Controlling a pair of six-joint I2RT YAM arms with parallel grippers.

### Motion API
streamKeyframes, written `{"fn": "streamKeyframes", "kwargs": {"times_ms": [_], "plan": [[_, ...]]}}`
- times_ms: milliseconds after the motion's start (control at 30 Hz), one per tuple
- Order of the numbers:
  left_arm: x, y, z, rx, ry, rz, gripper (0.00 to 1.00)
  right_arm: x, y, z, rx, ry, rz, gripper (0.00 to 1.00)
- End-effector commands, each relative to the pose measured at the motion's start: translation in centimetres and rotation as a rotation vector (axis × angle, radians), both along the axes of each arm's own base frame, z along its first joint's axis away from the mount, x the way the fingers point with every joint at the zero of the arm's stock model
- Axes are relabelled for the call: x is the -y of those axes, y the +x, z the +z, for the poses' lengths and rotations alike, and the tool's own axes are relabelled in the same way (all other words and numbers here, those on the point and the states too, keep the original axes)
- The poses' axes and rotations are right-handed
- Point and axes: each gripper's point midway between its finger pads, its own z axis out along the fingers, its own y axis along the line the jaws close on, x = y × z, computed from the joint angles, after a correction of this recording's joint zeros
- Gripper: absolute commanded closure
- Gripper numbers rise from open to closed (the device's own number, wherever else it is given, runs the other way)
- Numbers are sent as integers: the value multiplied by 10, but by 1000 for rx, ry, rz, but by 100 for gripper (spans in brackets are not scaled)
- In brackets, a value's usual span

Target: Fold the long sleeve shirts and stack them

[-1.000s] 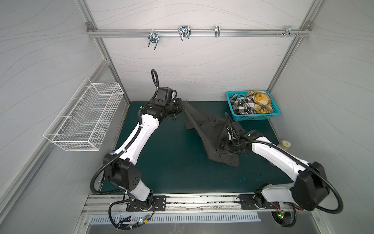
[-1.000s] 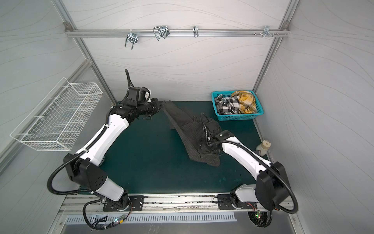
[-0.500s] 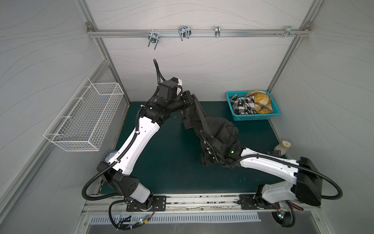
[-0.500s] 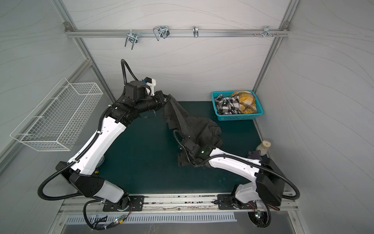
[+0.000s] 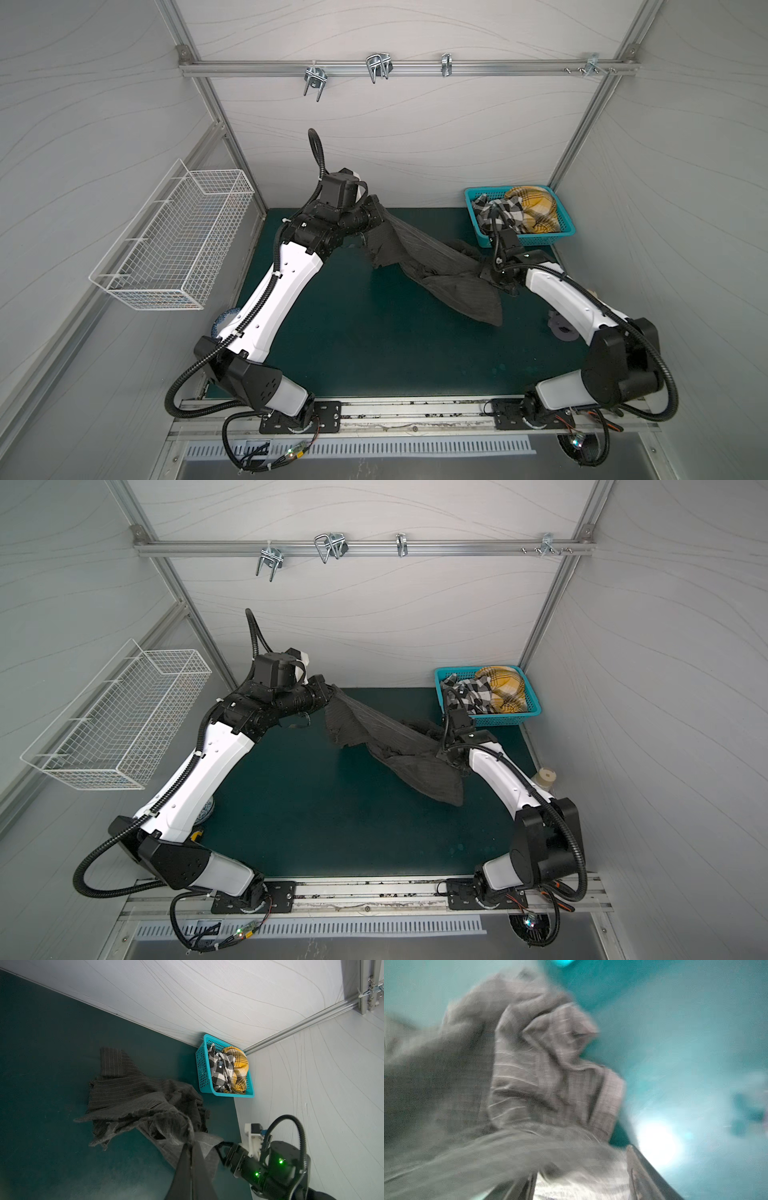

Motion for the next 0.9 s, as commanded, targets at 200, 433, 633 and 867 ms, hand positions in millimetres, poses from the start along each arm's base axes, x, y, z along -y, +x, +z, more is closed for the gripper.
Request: {"fn": "streamKeyframes", "kwargs": {"times_ms": [200,433,633,867], "plan": [[20,24,55,161,-114,-51,100,-108,-107,43,151,148,488,34],[34,33,83,198,-172,-92,100,-200,-125,28,159,265,725,25],[37,34,84,198,-145,-119,100,-233,-64,-10,145,69,718,25],[27,38,64,174,-74,-98,100,-213,19,-59,91,-129,584,33]]}}
